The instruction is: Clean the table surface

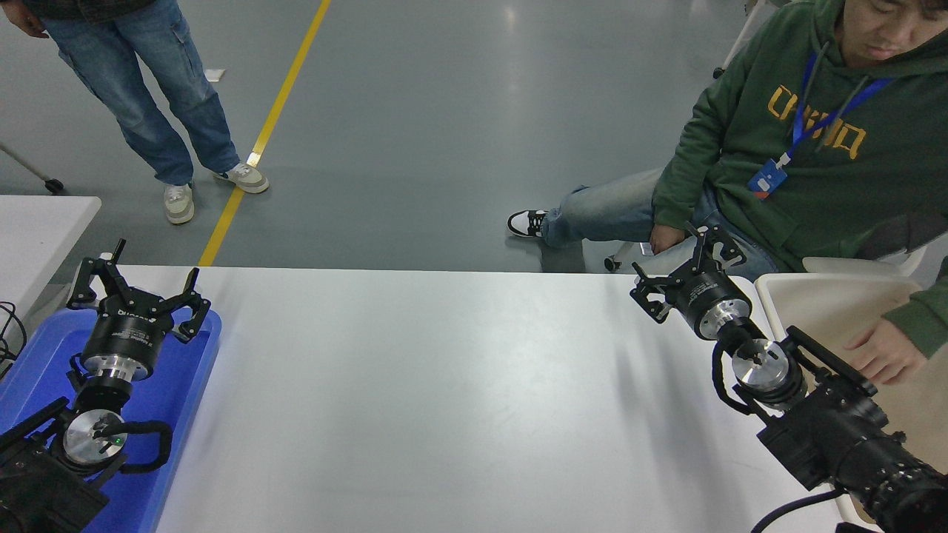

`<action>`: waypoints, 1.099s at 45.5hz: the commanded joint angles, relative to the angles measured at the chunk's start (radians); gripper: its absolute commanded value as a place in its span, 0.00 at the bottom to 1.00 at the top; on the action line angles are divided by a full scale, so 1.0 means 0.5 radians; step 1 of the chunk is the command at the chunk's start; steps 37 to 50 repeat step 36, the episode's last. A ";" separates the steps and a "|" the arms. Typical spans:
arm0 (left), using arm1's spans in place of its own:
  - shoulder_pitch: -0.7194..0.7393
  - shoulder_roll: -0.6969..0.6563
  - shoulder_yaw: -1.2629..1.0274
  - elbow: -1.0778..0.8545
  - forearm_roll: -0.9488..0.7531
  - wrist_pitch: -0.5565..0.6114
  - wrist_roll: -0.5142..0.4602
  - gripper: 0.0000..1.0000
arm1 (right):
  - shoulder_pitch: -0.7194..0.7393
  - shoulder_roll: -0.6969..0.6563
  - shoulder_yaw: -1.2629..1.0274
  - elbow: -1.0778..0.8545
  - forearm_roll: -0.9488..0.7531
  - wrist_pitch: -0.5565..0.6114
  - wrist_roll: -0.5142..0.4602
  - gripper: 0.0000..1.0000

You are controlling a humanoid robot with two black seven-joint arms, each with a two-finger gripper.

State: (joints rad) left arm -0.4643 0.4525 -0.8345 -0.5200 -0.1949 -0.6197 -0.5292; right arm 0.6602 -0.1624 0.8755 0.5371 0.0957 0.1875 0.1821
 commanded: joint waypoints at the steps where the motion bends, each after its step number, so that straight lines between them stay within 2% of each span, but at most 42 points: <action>1: -0.001 0.000 0.000 0.000 0.000 0.000 0.000 1.00 | -0.010 -0.003 0.031 -0.062 0.026 0.054 0.022 1.00; 50: -0.001 0.000 0.000 0.000 0.000 0.000 0.000 1.00 | -0.010 -0.016 0.013 -0.050 -0.004 0.076 0.022 1.00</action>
